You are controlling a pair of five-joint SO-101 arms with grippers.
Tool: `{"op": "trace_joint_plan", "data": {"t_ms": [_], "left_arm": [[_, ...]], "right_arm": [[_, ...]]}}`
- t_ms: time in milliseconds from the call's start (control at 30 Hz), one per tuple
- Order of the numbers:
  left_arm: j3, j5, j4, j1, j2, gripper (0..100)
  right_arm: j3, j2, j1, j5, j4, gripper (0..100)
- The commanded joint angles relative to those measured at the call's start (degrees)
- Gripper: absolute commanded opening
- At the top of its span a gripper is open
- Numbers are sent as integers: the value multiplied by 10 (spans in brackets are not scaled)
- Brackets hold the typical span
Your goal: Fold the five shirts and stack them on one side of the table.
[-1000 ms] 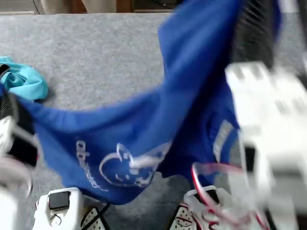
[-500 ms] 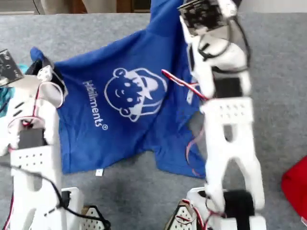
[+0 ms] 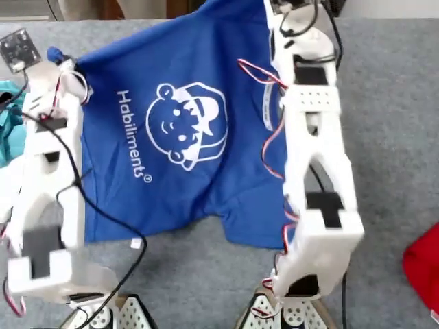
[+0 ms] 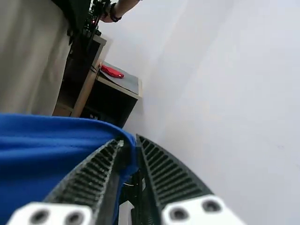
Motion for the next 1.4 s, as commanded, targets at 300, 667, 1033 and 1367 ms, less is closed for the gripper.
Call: {"op": "trace_joint_plan", "data": {"t_ms": [300,667,1033,1367], "left_arm": [[-295,-4,63,0,145,19],[-359,-5,254,9,180,19],[-359,-41,447,-16,104,19],[-353,-113,636,-4,14,19]], "right_arm": [[-247,128,0,-8,159,4],[-323,138,-3,-67,333,4],[-583,142,-20,-40,791,4],[-757,144,-7,-22,1065,4]]}}
